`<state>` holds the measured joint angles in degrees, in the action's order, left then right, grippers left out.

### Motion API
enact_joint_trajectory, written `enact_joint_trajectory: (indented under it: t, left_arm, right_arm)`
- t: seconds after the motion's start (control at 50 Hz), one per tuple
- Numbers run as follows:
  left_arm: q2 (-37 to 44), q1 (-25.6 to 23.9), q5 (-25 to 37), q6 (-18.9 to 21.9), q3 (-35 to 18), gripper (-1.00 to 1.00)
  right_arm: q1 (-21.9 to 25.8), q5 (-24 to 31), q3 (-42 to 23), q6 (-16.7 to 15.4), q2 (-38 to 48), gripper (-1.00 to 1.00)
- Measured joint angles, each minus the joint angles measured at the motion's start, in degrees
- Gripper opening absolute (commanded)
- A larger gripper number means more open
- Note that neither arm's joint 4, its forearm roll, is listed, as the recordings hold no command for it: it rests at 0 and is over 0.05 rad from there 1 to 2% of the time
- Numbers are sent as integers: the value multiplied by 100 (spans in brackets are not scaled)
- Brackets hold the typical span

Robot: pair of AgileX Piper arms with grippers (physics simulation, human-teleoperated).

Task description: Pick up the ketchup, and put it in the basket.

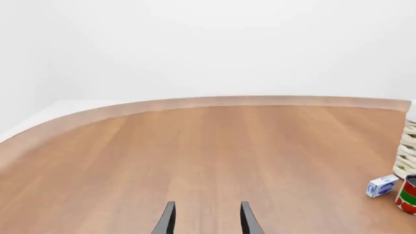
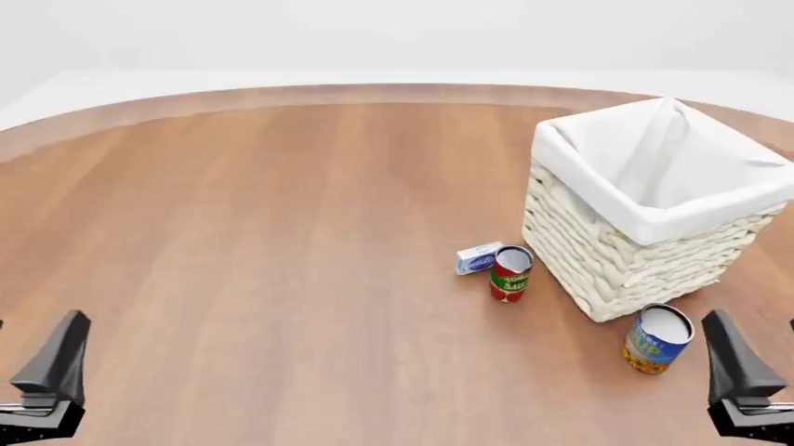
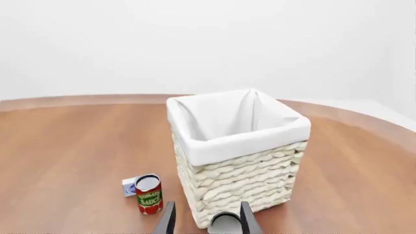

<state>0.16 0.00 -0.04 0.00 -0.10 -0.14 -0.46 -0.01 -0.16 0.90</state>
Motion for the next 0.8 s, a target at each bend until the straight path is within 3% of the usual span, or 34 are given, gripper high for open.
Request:
enact_joint_trajectory:
  t: [0.4,0.8]
  left_arm:
    - [22,0,-5,0,-13,100]
    - [25,0,-6,0,-15,100]
  right_arm:
    - [53,-17,-31,-116,113,100]
    - [585,17,-222,-308,359,100]
